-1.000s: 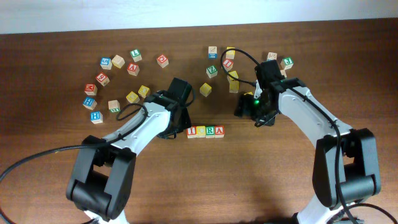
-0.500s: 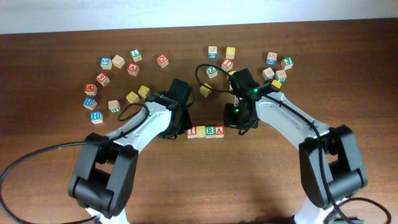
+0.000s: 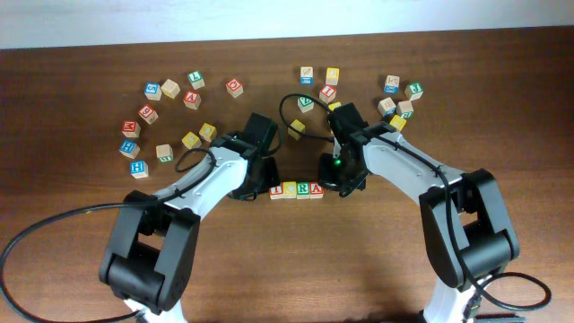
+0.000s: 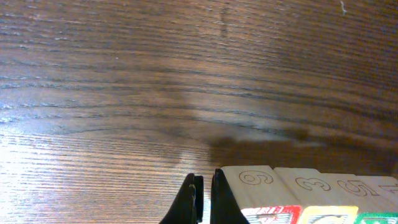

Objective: Spell out ICRA

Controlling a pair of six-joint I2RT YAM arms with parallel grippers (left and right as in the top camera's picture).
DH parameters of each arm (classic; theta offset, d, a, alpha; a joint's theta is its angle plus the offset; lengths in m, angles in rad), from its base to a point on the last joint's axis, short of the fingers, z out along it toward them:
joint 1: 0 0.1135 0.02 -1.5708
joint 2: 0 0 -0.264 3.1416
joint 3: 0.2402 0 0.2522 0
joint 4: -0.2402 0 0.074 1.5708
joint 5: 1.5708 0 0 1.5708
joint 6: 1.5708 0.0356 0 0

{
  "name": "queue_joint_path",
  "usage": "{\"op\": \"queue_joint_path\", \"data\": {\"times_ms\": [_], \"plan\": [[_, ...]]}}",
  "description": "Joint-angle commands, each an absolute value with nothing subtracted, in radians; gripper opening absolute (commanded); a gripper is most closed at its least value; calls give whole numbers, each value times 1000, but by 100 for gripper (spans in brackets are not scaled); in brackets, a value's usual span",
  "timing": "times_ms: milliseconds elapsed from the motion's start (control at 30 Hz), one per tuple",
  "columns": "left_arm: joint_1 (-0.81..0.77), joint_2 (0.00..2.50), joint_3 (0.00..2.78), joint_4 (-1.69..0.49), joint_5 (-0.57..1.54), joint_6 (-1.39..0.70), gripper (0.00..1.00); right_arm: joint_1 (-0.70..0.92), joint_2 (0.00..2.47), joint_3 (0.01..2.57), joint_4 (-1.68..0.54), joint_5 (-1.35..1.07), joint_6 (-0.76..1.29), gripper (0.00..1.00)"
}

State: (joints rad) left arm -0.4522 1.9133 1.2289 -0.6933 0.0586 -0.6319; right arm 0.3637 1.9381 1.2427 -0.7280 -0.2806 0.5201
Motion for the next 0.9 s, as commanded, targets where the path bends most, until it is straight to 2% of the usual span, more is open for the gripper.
{"op": "queue_joint_path", "data": {"times_ms": [0, 500, 867], "plan": [[-458, 1932, 1237, -681, 96, -585, 0, 368, 1944, 1235, -721, -307, 521, 4], [-458, 1932, 1237, -673, 189, -528, 0, 368, 1944, 1235, -706, -331, 521, 4], [-458, 1932, 1237, -669, 177, -528, 0, 368, 1944, 1235, -719, -334, 562, 4]]}}
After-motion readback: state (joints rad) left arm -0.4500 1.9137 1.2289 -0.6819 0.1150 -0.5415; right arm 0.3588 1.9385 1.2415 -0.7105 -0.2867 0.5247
